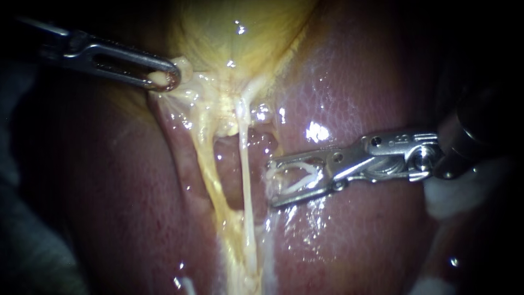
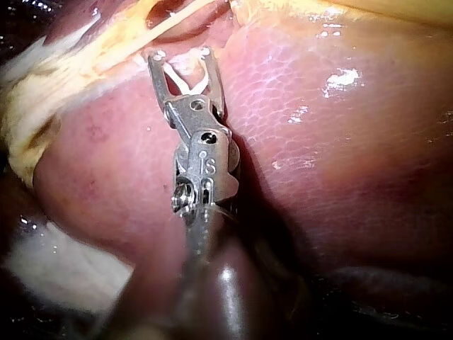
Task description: Clipping first clip left tube
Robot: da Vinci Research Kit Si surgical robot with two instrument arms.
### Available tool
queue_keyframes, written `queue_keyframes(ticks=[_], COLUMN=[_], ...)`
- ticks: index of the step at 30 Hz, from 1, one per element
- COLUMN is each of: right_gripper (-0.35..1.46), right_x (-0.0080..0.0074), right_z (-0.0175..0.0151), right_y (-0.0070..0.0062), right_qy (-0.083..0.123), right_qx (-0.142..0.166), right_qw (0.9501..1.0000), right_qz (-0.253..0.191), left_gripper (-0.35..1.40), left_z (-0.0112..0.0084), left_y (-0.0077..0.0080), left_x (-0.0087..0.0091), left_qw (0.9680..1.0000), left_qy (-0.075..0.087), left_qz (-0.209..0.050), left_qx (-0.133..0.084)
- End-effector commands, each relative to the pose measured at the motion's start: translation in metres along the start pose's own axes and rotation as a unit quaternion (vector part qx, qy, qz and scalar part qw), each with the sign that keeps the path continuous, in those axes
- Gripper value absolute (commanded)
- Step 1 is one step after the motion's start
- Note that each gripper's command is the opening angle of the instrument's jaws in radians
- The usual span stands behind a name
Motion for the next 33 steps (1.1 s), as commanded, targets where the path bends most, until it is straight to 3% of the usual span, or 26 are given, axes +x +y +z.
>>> queue_keyframes(ticks=[1, 8, 16, 33], right_gripper=[0.47, 0.45, 0.44, 0.44], right_x=[0.0001, 0.0013, 0.0048, 0.0088], right_z=[-0.0001, -0.0015, -0.0033, -0.0019], right_y=[0.0000, -0.0009, -0.0029, -0.0072], right_qy=[0.000, 0.001, -0.021, -0.027], right_qx=[0.000, 0.005, 0.000, 0.001], right_qw=[1.0000, 1.0000, 0.9997, 0.9995], right_qz=[0.000, 0.004, 0.015, 0.019], left_gripper=[-0.35, -0.35, -0.35, -0.35], left_z=[0.0000, 0.0000, 0.0000, 0.0000], left_y=[0.0000, -0.0001, -0.0002, -0.0003], left_x=[0.0000, 0.0000, 0.0000, 0.0000], left_qw=[1.0000, 1.0000, 1.0000, 1.0000], left_qy=[0.000, 0.000, 0.000, 0.000], left_qz=[0.000, 0.000, 0.000, 0.000], left_qx=[0.000, 0.000, 0.000, 0.000])
